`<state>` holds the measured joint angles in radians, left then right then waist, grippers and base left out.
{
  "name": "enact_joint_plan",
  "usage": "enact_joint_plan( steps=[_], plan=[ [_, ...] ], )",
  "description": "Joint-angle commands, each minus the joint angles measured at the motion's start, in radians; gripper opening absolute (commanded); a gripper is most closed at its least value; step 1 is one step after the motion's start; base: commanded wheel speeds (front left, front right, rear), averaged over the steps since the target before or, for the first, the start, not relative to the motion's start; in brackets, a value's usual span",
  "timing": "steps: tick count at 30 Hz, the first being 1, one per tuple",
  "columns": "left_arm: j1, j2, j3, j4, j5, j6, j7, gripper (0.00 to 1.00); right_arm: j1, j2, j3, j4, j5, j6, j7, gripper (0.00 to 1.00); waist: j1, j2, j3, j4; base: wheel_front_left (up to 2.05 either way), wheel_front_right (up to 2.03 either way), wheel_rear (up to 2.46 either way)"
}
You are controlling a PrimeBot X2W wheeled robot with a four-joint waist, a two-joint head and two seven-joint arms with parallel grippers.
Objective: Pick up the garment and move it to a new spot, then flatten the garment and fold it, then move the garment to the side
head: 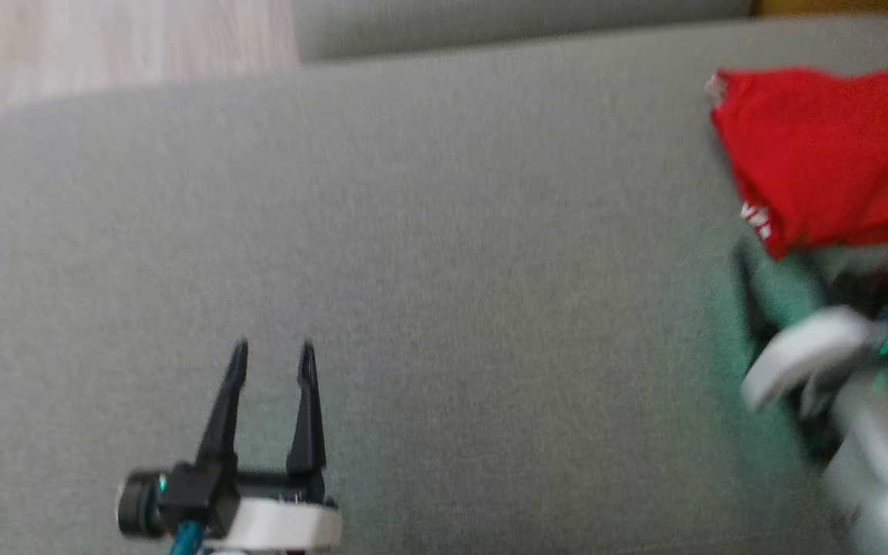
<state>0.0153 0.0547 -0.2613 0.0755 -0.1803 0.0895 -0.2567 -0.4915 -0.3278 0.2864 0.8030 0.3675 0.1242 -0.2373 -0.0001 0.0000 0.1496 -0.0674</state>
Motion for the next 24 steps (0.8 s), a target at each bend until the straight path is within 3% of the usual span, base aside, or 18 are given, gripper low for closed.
enact_joint_plan(
  steps=[1,6,10,16,24],
  plan=[
    [-0.001,-0.004,0.026,-0.012,-0.013,0.005,-0.005,1.0,0.052,0.015,-0.002,-0.058,-0.009,0.007,-0.022,1.0,0.0001,0.0,-0.125,0.02,0.0,0.0,0.0],
    [0.053,-0.004,0.034,0.027,-0.038,0.027,-0.005,1.0,0.323,0.166,-0.165,-0.38,-0.122,0.007,-0.024,1.0,0.0001,0.0,-0.189,0.046,0.0,0.0,0.0],
    [0.111,-0.004,0.064,0.044,-0.039,0.038,-0.005,1.0,0.496,0.24,-0.202,-0.521,-0.176,0.007,-0.024,1.0,0.0001,0.0,-0.244,0.056,0.0,0.0,0.0],
    [0.185,-0.005,0.104,0.043,-0.025,0.041,-0.005,1.0,0.622,0.261,-0.186,-0.569,-0.218,0.007,-0.024,1.0,0.0001,0.0,-0.299,0.067,0.0,0.0,0.0],
    [0.202,-0.005,0.121,0.032,0.002,0.027,-0.005,1.0,0.653,0.268,-0.181,-0.579,-0.238,0.007,-0.024,1.0,0.0001,0.0,-0.316,0.071,0.0,0.0,0.0]
  ],
)
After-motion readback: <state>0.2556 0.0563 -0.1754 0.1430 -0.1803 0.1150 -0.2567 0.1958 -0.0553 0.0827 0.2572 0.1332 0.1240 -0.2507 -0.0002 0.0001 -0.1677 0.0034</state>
